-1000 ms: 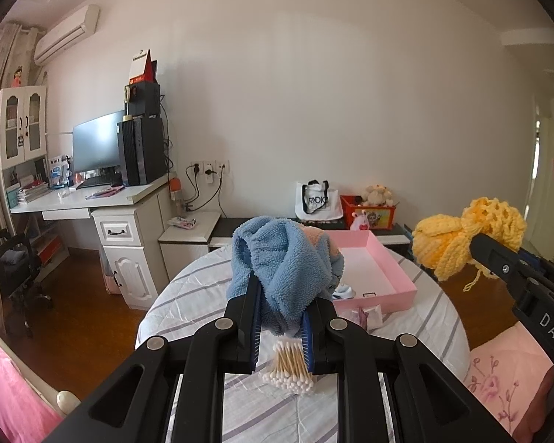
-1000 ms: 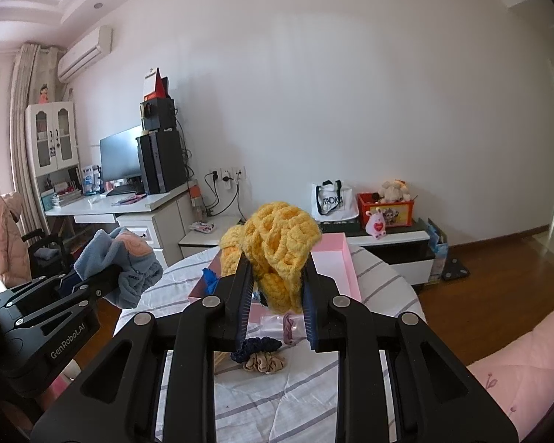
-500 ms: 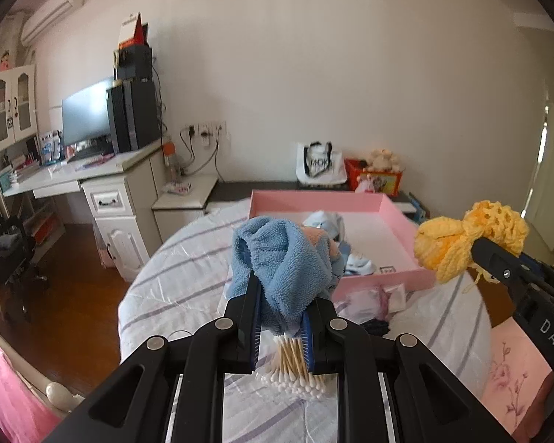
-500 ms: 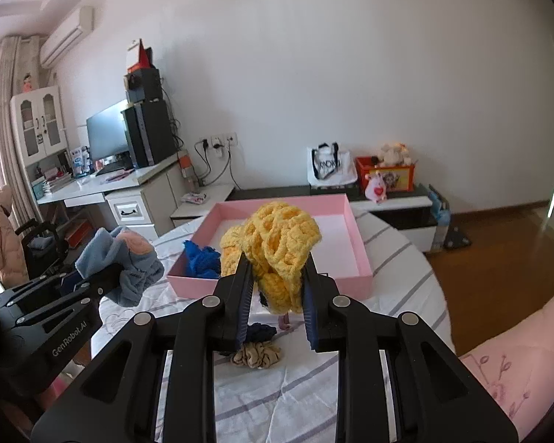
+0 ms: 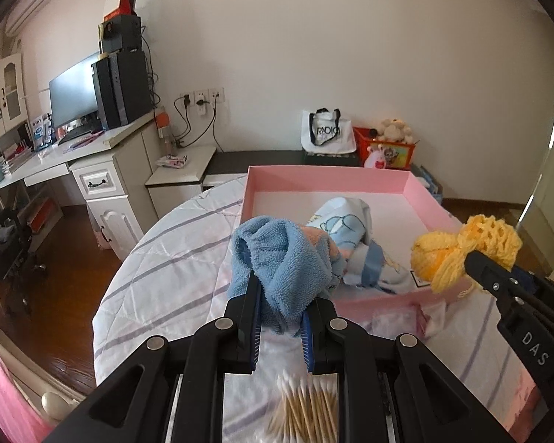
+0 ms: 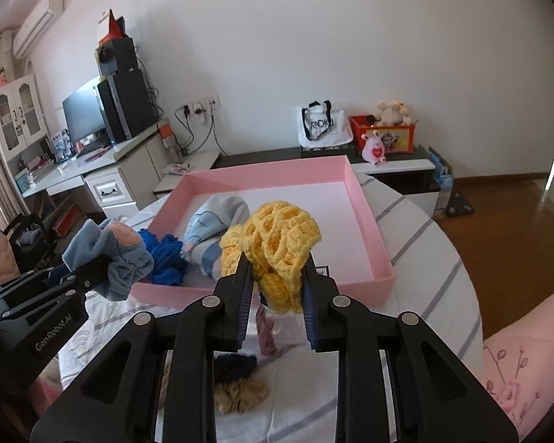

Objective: Organize soft objects
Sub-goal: 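Lower the sock into the pink box with the left gripper while the right gripper releases the crochet inside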

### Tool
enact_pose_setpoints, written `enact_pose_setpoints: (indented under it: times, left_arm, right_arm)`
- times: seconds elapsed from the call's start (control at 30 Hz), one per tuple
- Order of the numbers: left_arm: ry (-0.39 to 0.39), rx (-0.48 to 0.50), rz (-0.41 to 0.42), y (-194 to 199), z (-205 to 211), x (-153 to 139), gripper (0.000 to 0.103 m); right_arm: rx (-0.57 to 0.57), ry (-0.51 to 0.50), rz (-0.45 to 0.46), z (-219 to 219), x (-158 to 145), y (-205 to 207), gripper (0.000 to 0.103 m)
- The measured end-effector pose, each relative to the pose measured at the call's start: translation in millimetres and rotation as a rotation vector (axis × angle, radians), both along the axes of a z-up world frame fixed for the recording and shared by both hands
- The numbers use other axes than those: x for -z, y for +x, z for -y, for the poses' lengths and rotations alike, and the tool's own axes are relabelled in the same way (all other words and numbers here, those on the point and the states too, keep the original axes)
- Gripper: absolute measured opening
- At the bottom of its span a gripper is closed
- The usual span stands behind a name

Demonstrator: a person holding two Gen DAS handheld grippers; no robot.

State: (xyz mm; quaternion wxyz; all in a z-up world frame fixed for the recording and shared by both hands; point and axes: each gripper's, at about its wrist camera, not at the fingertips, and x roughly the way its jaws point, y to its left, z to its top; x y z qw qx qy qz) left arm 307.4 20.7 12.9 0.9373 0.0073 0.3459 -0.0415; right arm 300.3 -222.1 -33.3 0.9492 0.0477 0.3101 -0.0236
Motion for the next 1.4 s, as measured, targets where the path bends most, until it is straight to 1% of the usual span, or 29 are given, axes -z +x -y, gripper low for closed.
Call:
enact_pose_setpoints:
  times: [0.27, 0.33, 0.43, 0.47, 0.5, 0.57, 0.6, 0.67, 0.7, 0.73, 0.77, 0.83, 0.9, 0.97, 1.07, 1.13, 1.23, 1.4]
  left_arm:
    - [0.005, -0.006, -0.067, 89.7, 11.2, 2.9, 0.015]
    - [0.017, -0.006, -0.083, 115.0, 13.8, 4.7, 0.015]
    - [0.036, -0.012, -0.093, 141.1, 17.5, 6.6, 0.015]
    - [0.04, -0.012, -0.095, 151.5, 19.5, 7.0, 0.015]
    - [0.043, -0.011, -0.096, 159.5, 22.3, 8.1, 0.018]
    - [0.049, -0.009, -0.099, 178.3, 26.4, 10.7, 0.019]
    - [0.049, -0.009, -0.1, 186.0, 28.2, 12.7, 0.023]
    - [0.063, -0.018, -0.105, 195.2, 30.7, 18.5, 0.039]
    - [0.071, -0.025, -0.103, 201.6, 32.4, 20.5, 0.058]
    - [0.071, -0.031, -0.101, 201.1, 33.1, 24.1, 0.075]
    - [0.068, -0.041, -0.097, 203.9, 33.6, 26.0, 0.08]
    - [0.052, -0.054, -0.084, 208.0, 33.4, 28.5, 0.088]
    - [0.048, -0.06, -0.082, 195.8, 31.3, 35.0, 0.095]
    - [0.04, -0.075, -0.086, 188.4, 27.3, 41.2, 0.096]
    - [0.01, -0.073, -0.099, 185.0, 23.7, 46.6, 0.099]
    - [-0.003, -0.068, -0.1, 179.6, 19.9, 47.2, 0.099]
    - [0.004, -0.071, -0.087, 175.4, 16.9, 46.2, 0.1]
    - [0.007, -0.069, -0.074, 149.1, 9.9, 43.2, 0.1]
  right_arm:
    - [0.007, -0.005, -0.061, 7.0, 9.2, 48.7, 0.022]
    - [0.004, -0.009, -0.073, 7.0, 12.1, 57.9, 0.022]
    - [0.004, -0.018, -0.097, 8.8, 16.9, 73.5, 0.023]
    - [0.004, -0.018, -0.105, 9.5, 18.2, 78.7, 0.023]
    - [0.002, -0.017, -0.114, 10.2, 19.9, 83.9, 0.023]
    - [-0.006, -0.015, -0.129, 10.4, 22.7, 91.6, 0.03]
    - [-0.009, -0.017, -0.134, 11.5, 24.4, 94.1, 0.031]
    - [-0.007, -0.025, -0.134, 10.7, 25.2, 97.7, 0.036]
    - [-0.003, -0.031, -0.133, 10.6, 25.0, 98.6, 0.039]
    - [0.0, -0.037, -0.13, 10.4, 24.8, 98.6, 0.049]
    - [0.002, -0.038, -0.125, 11.4, 24.8, 97.4, 0.061]
    - [0.01, -0.04, -0.117, 11.8, 23.3, 95.7, 0.072]
    - [0.021, -0.045, -0.111, 13.5, 21.7, 94.4, 0.081]
    - [0.039, -0.05, -0.102, 15.2, 19.7, 92.3, 0.098]
    - [0.058, -0.057, -0.09, 16.6, 16.4, 89.0, 0.102]
    - [0.069, -0.064, -0.091, 17.7, 15.2, 87.6, 0.103]
    - [0.075, -0.069, -0.096, 18.5, 14.2, 87.2, 0.103]
    - [0.078, -0.07, -0.099, 18.0, 12.0, 83.3, 0.103]
